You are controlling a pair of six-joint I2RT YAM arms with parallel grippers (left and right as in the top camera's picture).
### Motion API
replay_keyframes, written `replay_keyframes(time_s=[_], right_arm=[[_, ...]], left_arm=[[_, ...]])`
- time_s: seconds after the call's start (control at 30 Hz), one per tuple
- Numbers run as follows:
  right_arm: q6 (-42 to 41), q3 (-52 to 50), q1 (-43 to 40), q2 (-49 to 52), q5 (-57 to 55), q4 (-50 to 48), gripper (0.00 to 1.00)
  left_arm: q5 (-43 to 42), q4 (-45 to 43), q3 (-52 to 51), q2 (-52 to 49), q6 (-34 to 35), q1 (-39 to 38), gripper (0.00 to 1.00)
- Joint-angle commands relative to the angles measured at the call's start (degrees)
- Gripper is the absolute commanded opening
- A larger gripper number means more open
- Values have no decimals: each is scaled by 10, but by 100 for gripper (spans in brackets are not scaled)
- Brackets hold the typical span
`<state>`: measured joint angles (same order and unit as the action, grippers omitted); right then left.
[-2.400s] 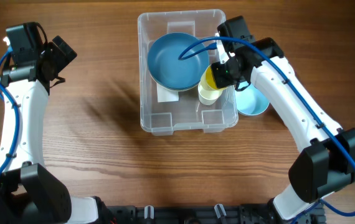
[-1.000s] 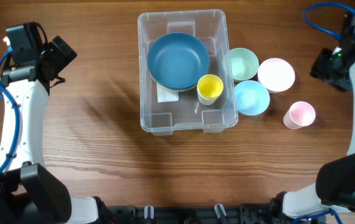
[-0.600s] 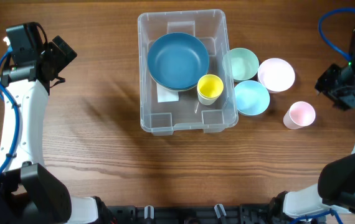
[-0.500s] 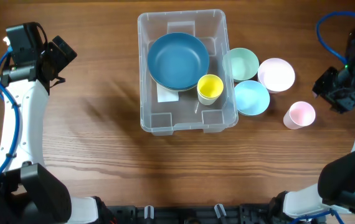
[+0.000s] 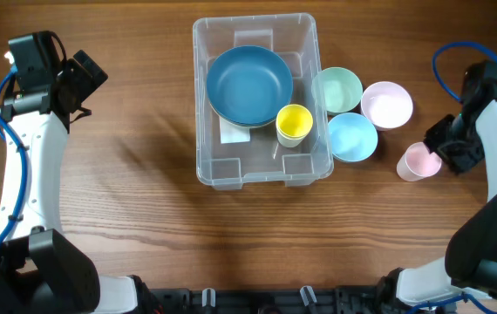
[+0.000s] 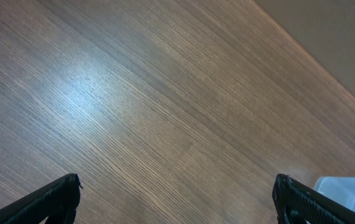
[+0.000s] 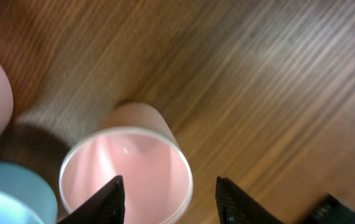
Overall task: Pack container
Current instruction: 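Lower the right gripper onto the pink cup and grasp it, then carry the pink cup into the bin and nest it in the cups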
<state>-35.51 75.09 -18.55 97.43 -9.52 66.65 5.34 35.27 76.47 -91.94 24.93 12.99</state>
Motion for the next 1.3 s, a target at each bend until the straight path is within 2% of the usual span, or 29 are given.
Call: replay_keyframes(time_s=[0.0, 0.43, 0.5, 0.6, 0.7, 1.1, 1.27], right_arm=[[-34, -41, -1, -8, -16, -36, 47], [-15, -110, -1, -8, -26, -147, 43], [-15, -121, -1, -8, -27, -160, 40], [-2, -123, -1, -8, -27, -169, 29], [3, -123, -1, -8, -27, -170, 5], [17, -85, -1, -40, -61, -160, 4], [115, -34, -1, -103, 1, -172, 4]], left_arm=[[5, -1, 5, -4, 0, 3, 100], [5, -1, 5, -4, 0, 3, 100], [5, -1, 5, -4, 0, 3, 100], [5, -1, 5, -4, 0, 3, 100], [5, -1, 5, -4, 0, 3, 100], [5, -1, 5, -4, 0, 3, 100], [5, -1, 5, -4, 0, 3, 100]])
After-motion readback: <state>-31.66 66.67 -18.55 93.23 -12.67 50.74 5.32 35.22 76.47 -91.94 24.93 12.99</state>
